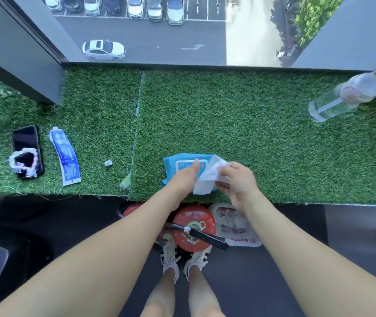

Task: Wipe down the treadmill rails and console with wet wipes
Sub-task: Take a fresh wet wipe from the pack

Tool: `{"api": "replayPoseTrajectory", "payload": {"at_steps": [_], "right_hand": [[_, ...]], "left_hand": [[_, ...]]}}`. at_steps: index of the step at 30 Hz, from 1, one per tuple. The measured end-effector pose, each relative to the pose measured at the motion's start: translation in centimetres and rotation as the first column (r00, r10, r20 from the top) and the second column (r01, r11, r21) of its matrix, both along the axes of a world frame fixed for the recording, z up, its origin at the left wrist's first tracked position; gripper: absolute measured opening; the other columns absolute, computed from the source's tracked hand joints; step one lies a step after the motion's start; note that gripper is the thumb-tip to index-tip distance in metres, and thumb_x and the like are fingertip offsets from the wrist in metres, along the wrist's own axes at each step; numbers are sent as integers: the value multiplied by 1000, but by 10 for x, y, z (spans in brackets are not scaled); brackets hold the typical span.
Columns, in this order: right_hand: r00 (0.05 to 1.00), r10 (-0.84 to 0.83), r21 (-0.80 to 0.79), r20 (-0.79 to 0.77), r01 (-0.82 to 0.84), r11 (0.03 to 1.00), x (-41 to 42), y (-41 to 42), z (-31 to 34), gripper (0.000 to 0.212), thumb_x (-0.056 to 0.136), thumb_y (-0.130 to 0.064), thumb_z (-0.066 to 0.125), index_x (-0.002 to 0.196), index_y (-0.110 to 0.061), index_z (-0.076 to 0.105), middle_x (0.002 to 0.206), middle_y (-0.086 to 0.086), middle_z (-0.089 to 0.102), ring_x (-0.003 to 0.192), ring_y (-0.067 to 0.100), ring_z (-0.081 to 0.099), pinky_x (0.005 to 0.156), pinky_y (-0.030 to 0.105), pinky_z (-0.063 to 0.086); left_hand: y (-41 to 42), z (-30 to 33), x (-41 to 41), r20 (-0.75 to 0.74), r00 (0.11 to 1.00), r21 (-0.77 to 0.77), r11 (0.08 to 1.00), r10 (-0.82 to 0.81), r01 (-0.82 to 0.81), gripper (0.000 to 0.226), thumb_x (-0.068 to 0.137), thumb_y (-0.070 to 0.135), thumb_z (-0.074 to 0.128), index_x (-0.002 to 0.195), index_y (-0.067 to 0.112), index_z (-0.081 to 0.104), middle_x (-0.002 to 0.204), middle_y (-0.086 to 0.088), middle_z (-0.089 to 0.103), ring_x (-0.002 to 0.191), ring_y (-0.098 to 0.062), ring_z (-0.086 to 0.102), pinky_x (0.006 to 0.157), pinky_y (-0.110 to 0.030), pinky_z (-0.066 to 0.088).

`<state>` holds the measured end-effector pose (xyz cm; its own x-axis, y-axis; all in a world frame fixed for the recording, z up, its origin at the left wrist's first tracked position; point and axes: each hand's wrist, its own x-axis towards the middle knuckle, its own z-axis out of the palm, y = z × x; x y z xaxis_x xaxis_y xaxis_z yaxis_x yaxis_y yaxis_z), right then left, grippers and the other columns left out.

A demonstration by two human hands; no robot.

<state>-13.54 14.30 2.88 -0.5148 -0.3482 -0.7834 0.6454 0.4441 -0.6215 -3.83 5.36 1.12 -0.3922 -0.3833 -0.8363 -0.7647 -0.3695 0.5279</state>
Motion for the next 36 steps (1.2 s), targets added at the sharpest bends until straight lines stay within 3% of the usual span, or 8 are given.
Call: {"api": "replayPoseTrajectory", "payload": {"at_steps": [2,4,8,16,22,29,33,36], "right_hand": [[997,71,-65,22,-69,996,7,-11,33,27,87,6,49,68,-13,50,67,6,54,62,16,51,57,24,45],[994,106,-106,19,-103,989,15,-21,68,27,87,5,49,68,-13,49,65,4,52,59,15,49,59,24,45],[994,110,-204,0,-108,973,35,-37,137,20,91,-3,54,74,-13,53,68,2,55,62,13,50,64,23,45],[999,35,-308,-20,-39,951,78,-49,242,20,95,-3,50,77,-10,53,69,7,56,60,16,53,59,28,49],[995,47,-442,86,-4,897,112,-48,303,10,92,-6,57,83,-2,61,71,13,64,53,21,61,46,26,51],[918,392,-482,-63,-372,793,161,-2,333,18,93,-14,59,81,0,57,60,9,46,31,10,39,30,17,29],[761,551,-338,-343,-647,683,182,39,332,28,90,-20,64,67,-7,54,59,11,48,33,11,39,32,19,29],[617,644,-246,-453,-780,575,207,61,336,31,89,-25,66,65,-9,53,64,11,44,39,13,33,37,21,26]], "left_hand": [[-5,31,5,-45,972,301,931,231,-207,48,93,61,37,107,21,60,96,2,66,88,-15,61,82,-27,44],[-14,62,14,-151,899,432,845,412,-315,37,95,51,43,94,19,62,75,4,67,66,-10,62,60,-21,47],[-35,133,33,-316,754,338,811,575,-477,11,97,15,49,88,11,55,67,-2,65,46,-8,60,42,-18,46],[-50,250,87,-538,656,254,844,529,-473,11,101,15,42,103,8,51,88,-10,62,67,-18,63,49,-25,52],[-28,319,142,-639,553,145,789,535,-597,15,99,24,46,105,13,55,94,-8,65,81,-22,63,69,-35,54],[50,377,225,-692,394,99,620,605,-778,12,95,25,53,94,16,60,86,-6,68,74,-19,66,62,-29,54],[109,383,272,-581,562,-221,551,589,-805,13,94,19,57,83,15,62,92,-14,63,76,-24,57,64,-31,44],[151,397,298,-600,533,-261,483,597,-836,16,95,22,57,82,16,64,86,-8,65,73,-22,59,65,-31,44]]}}
